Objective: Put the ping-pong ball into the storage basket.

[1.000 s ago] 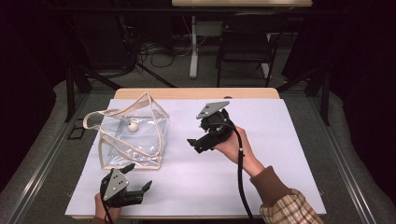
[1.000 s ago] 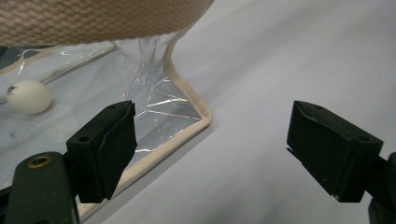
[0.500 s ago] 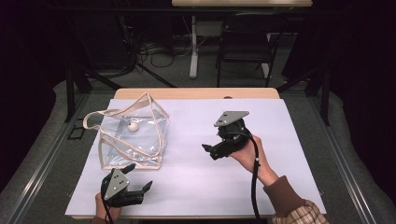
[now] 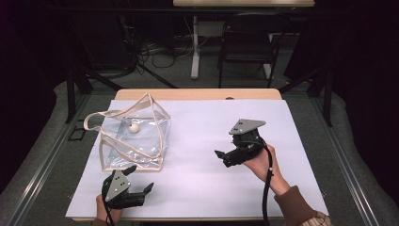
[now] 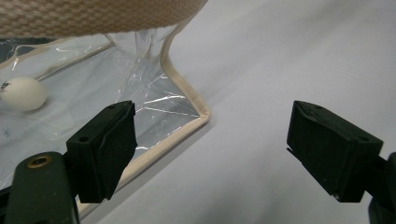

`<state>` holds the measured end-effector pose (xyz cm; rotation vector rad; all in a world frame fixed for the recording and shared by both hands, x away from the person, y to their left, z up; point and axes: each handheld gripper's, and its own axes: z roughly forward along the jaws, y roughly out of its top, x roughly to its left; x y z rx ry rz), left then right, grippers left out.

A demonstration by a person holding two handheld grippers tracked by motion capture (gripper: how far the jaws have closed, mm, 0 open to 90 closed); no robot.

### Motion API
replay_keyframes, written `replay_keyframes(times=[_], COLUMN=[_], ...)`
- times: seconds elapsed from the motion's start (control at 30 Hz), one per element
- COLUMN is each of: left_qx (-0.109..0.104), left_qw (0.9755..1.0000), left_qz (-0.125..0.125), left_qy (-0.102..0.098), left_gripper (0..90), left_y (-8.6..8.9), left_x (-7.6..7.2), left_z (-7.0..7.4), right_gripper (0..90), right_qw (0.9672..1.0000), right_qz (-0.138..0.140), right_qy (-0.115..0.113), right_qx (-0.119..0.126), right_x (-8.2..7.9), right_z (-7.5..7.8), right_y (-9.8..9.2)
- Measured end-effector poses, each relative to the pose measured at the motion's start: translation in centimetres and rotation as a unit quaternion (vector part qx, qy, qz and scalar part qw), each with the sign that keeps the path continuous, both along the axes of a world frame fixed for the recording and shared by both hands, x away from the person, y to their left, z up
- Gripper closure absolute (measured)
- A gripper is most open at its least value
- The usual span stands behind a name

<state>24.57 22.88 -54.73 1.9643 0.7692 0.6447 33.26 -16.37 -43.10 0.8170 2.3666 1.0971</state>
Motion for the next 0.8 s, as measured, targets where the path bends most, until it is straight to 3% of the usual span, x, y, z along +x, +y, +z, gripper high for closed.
replay_keyframes(times=[0.8], left_qx=[0.001], left_qw=[1.0], left_qz=[0.0], left_qy=[-0.001], left_gripper=[16.1], left_y=[0.0], left_x=[0.0], left_z=[0.0], right_gripper=[1.4], right_qw=[0.9995], right_qz=[-0.031], right_qy=[0.011], right_qx=[0.0], right_x=[-1.8], right_z=[-4.0], right_y=[-3.4])
